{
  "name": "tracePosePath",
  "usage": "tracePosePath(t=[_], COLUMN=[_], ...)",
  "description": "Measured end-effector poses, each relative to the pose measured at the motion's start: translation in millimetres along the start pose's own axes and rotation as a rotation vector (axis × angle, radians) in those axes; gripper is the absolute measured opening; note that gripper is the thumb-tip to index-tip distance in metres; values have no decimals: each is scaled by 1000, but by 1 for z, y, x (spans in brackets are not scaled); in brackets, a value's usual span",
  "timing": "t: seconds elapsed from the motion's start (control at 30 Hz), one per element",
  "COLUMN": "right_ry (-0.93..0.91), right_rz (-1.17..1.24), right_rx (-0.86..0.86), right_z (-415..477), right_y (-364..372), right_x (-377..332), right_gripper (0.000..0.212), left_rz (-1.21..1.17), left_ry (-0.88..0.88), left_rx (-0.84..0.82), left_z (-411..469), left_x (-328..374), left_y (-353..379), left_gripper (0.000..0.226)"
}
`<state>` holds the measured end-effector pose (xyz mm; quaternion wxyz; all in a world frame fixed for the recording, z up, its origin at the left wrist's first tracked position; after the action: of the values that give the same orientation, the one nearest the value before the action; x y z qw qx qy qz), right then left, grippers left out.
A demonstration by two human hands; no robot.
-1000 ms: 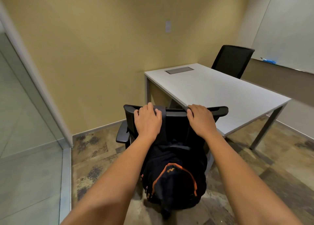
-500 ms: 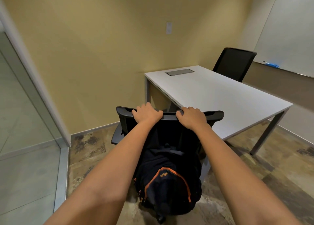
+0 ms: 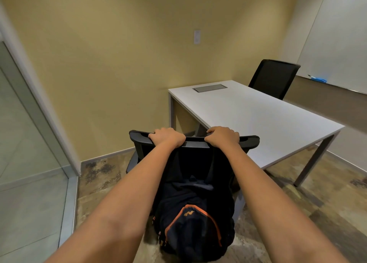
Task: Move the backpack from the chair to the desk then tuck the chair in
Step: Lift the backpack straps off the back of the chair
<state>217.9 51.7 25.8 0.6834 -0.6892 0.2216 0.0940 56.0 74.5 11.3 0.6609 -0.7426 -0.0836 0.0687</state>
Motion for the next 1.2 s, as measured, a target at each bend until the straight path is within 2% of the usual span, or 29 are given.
tracePosePath(t=[0.2, 0.6, 0.9, 1.03, 1.13, 1.2], right_ry=[79, 157, 211, 260, 337, 318], right_rz=[0, -42, -1, 64, 204, 282], right_rx=[30, 196, 231, 225, 178, 142], right_z=[4, 17, 27, 29, 29, 25], right_y=[-12, -18, -39, -47, -60, -62], right_x=[20, 43, 72, 85, 104, 113], right_gripper=[47, 38, 38, 36, 37, 42], left_rz=[-11, -85, -121, -137, -129, -94], left_ry=[-2, -7, -18, -34, -84, -136], left_rx=[32, 93, 111, 133, 134, 133], left_z=[3, 2, -4, -5, -8, -10], left_x=[1, 0, 3, 4, 4, 5], left_y=[2, 4, 3, 4, 6, 7], left_gripper=[41, 36, 39, 39, 41, 45])
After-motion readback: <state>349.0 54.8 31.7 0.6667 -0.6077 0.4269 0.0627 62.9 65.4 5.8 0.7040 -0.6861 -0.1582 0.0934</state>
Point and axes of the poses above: each hand's wrist, its own z-axis towards the middle knuckle, its own y-axis out of the palm, x = y × z, the point moved 2 cm from there along z, towards the middle knuckle, and after that the axes turned 10 degrees about z, right-handed, at the moved point
